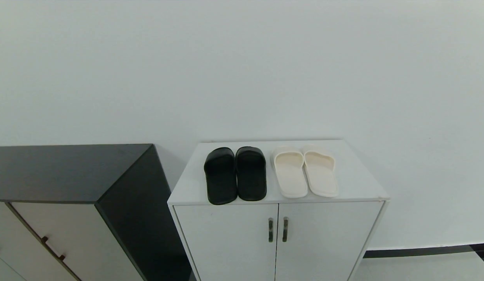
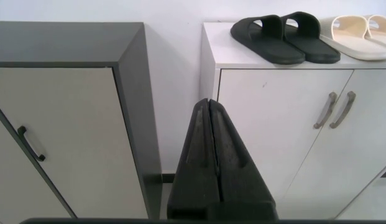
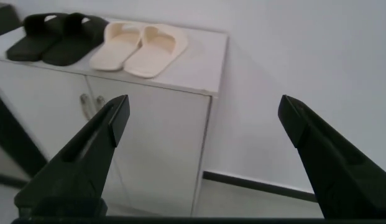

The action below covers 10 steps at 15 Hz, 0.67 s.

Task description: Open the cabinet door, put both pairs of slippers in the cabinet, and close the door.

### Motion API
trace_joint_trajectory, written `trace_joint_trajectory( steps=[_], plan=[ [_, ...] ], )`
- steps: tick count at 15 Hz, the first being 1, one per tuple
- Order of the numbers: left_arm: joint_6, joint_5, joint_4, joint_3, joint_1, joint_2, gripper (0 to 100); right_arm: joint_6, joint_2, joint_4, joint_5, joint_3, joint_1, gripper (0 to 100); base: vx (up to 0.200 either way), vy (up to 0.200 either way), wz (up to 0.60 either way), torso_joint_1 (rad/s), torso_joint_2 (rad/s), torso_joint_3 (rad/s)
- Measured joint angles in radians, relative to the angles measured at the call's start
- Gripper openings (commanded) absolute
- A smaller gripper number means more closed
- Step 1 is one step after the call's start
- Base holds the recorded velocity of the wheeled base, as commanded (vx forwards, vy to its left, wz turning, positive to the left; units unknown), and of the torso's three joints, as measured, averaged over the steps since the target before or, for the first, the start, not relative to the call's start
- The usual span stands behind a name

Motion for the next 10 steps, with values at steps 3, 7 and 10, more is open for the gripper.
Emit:
trace_joint_trajectory(
  steps=[3,7,10],
  plan=[
    [0.0,0.0,0.0,0.0,0.0,0.0,0,0.038,0.294,-0.203,-0.021,-0.042,0.094,100,0.0,0.0,0.0,0.0,0.0,0.0],
    [0.0,0.0,0.0,0.0,0.0,0.0,0,0.221,0.654,-0.461,-0.293,-0.128,0.341,100,0.0,0.0,0.0,0.0,0.0,0.0],
    [0.0,0.0,0.0,0.0,0.0,0.0,0,0.313,0.894,-0.547,-0.478,-0.273,0.471,100,0.0,0.0,0.0,0.0,0.0,0.0]
  ],
)
